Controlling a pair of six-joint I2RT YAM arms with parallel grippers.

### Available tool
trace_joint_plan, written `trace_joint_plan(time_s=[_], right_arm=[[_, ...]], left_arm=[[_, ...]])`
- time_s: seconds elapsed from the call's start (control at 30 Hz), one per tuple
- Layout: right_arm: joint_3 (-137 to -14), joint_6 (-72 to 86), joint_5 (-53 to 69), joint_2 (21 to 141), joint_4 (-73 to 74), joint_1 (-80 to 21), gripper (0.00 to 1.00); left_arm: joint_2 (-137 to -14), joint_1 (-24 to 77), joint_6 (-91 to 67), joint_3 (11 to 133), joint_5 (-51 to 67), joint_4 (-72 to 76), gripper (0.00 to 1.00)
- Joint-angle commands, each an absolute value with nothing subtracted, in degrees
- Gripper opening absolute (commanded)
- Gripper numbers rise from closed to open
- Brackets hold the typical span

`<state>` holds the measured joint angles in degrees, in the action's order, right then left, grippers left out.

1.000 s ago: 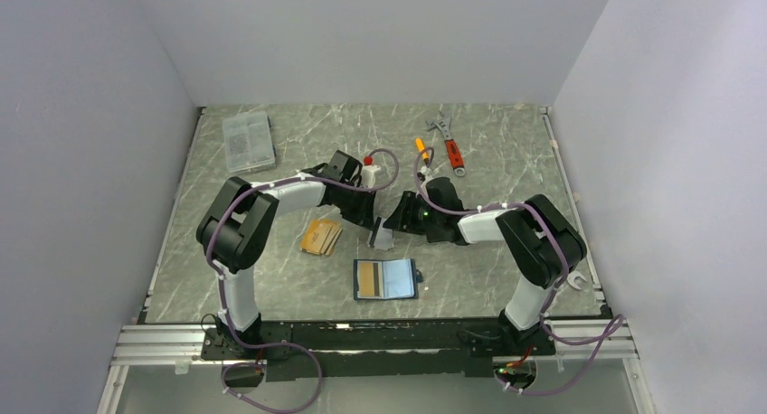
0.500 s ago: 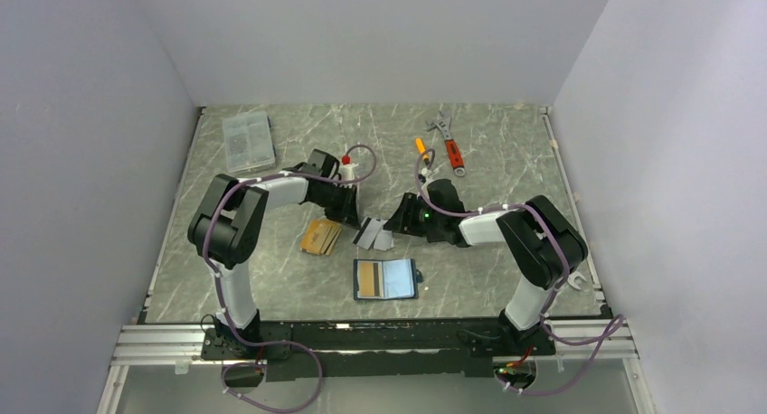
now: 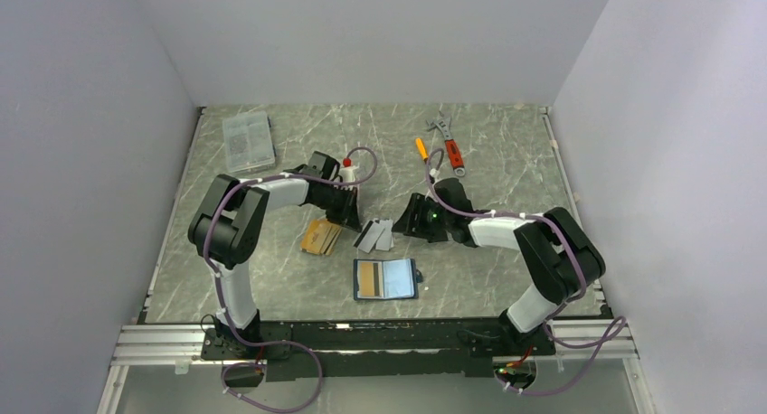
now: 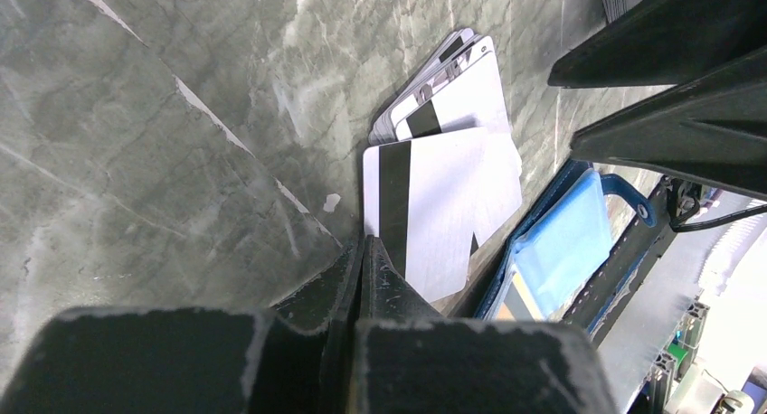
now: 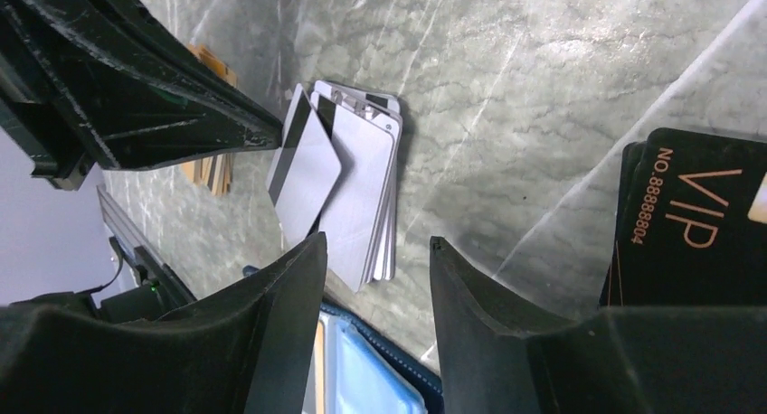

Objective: Put the credit cards into the card holder
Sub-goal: Pick up the credit card from the center of the board.

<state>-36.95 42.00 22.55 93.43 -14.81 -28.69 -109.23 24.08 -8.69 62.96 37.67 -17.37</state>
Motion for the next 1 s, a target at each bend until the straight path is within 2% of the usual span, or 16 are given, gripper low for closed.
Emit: trace_joint_plan(time_s=[0.0,0.33,0.67,0.97], right_arm=[[-36.55,42.26,23.98,90.07,-13.16,-28.60,0.49],[-35.96,49.22,35.53,97.68,-28.79,-31.49,0.46],[-37.18,52.95,33.70,103.76,-31.97,-31.88,0.45],[-37.09,56.63,30.54,107.16,-33.05,-31.98,0.38]], left_arm=[[-107.67,24.35,-8.32,63.11,37.89,-16.48,0.00],[-107.45,24.35,-8.26,63.10,37.56,-16.44,0.00],[-107.14,24.35,-8.44,63.17,37.62,-16.47,0.00],[-107.09,24.34,-9.51,62.37,40.08,-15.38,0.00]])
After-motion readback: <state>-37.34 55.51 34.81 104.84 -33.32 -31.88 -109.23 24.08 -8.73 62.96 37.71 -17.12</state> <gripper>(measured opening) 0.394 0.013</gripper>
